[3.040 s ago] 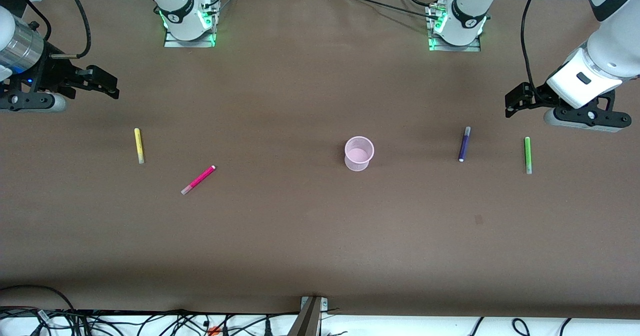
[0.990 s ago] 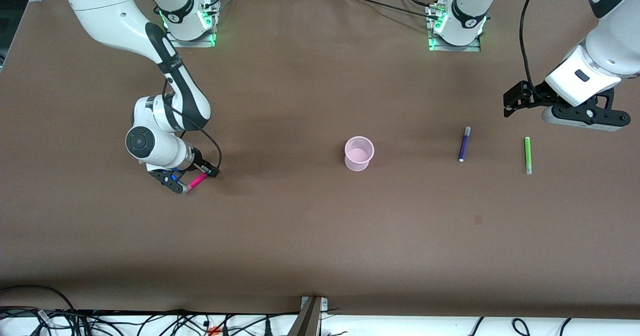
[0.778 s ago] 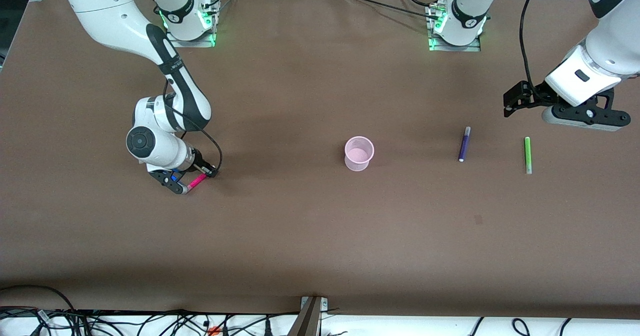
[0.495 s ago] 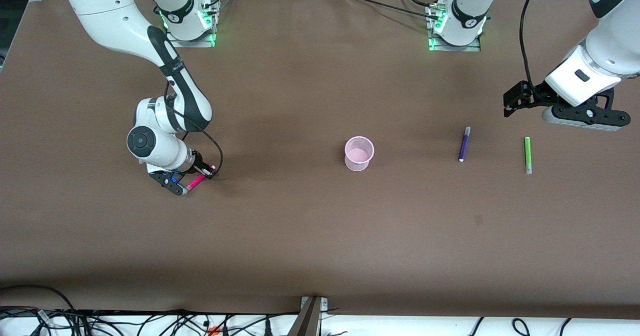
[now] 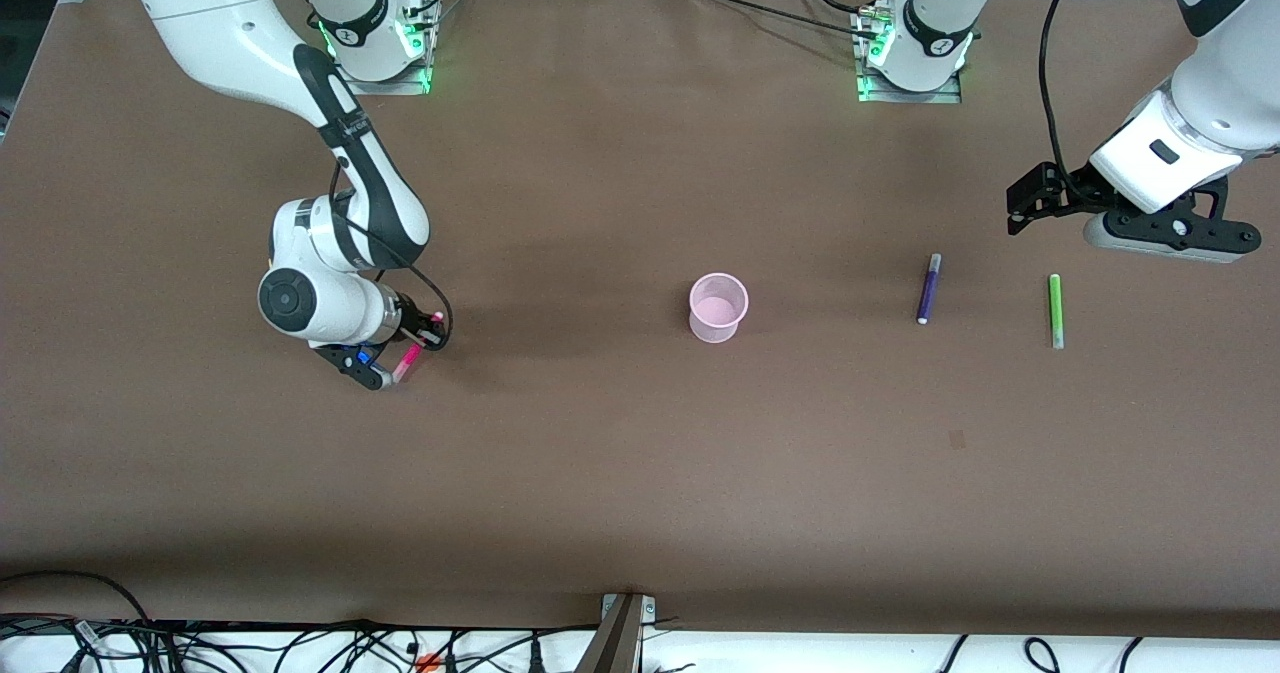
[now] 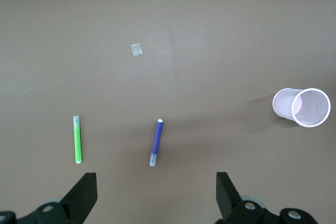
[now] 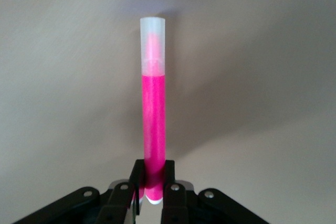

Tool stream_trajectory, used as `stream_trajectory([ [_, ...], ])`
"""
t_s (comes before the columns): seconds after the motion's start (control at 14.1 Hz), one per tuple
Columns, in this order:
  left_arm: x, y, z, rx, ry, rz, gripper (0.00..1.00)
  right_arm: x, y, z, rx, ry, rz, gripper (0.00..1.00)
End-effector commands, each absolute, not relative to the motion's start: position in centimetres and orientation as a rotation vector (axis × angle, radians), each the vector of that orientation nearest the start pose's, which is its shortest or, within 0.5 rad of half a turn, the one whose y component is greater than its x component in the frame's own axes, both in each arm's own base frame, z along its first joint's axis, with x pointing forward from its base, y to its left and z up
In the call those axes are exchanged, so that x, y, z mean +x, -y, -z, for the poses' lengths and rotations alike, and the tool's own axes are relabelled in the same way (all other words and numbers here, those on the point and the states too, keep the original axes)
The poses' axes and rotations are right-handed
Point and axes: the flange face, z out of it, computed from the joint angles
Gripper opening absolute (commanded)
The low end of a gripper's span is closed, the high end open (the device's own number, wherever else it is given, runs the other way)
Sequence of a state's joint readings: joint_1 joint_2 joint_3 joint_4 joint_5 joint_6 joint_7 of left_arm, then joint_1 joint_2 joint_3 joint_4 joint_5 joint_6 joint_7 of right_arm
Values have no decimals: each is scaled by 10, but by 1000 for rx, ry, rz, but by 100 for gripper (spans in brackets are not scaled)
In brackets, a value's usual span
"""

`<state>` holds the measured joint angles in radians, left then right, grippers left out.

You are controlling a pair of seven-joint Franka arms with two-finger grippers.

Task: Organize pens into pink holder with both arms
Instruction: 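Carry the pink marker upright over the pink cup with the right gripper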

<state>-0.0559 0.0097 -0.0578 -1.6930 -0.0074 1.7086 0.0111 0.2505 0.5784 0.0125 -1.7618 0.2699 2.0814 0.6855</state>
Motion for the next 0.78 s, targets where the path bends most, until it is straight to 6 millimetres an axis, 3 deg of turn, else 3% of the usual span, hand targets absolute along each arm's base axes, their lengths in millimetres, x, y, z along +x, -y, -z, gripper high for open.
stream_trajectory([
  [0.0, 566, 65, -578, -3134, -224, 2, 100, 619, -203, -278, -2747, -847, -729, 0],
  [0.21, 566, 65, -578, -3134, -224, 2, 100, 619, -230, -311, -2479, -841, -903, 0],
  [0.71, 566, 65, -578, -3134, -224, 0, 100, 610, -319, -348, -1903, -947, -1117, 0],
])
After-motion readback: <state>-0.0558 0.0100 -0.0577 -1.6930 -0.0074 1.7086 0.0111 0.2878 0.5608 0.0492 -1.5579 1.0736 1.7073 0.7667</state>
